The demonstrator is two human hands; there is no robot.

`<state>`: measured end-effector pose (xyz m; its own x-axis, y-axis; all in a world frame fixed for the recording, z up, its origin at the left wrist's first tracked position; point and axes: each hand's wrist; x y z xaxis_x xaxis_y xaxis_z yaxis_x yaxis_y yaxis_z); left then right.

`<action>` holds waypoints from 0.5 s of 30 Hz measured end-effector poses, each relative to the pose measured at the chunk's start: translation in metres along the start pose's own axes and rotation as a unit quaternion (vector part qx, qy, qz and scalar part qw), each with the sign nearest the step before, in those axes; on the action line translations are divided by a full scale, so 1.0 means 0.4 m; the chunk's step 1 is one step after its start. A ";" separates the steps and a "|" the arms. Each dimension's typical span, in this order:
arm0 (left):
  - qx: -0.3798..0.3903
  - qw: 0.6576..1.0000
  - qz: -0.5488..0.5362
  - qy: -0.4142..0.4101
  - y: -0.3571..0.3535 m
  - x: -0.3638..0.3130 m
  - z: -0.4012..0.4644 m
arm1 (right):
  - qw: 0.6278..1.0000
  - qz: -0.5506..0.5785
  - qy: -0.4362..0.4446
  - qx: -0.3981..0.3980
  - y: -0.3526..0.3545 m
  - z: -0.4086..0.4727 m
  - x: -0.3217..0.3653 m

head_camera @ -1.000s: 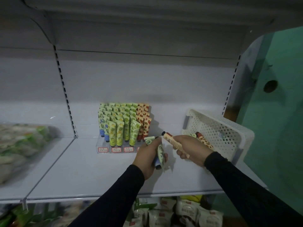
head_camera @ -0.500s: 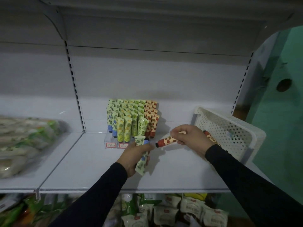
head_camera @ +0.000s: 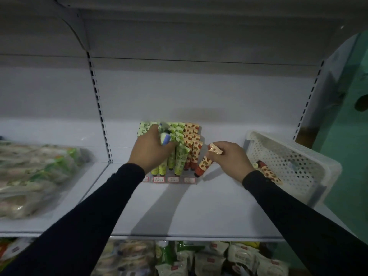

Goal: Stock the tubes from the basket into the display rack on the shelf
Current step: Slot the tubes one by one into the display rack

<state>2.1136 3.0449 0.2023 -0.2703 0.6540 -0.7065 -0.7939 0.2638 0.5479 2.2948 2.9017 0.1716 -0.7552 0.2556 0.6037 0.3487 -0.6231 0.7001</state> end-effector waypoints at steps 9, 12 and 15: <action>0.022 0.982 0.188 -0.016 -0.034 -0.012 0.134 | 1.000 0.008 0.014 0.014 -0.009 0.036 -0.005; 0.029 0.976 0.216 -0.009 -0.045 -0.008 0.145 | 1.000 0.015 0.003 0.004 -0.011 0.037 -0.006; 0.042 0.971 0.237 -0.009 -0.047 -0.001 0.146 | 0.999 0.037 -0.006 -0.008 -0.017 0.039 -0.005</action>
<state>2.1606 3.0810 0.2184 -0.5838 0.7282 -0.3589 -0.5351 -0.0127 0.8447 2.3027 2.9167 0.1714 -0.7212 0.2175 0.6577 0.3935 -0.6527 0.6474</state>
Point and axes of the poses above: each hand's wrist, its own z-axis towards the middle knuckle, its own y-axis out of the back of the hand, x = y × z, and after that the axes turned 8 degrees about -z, right-handed
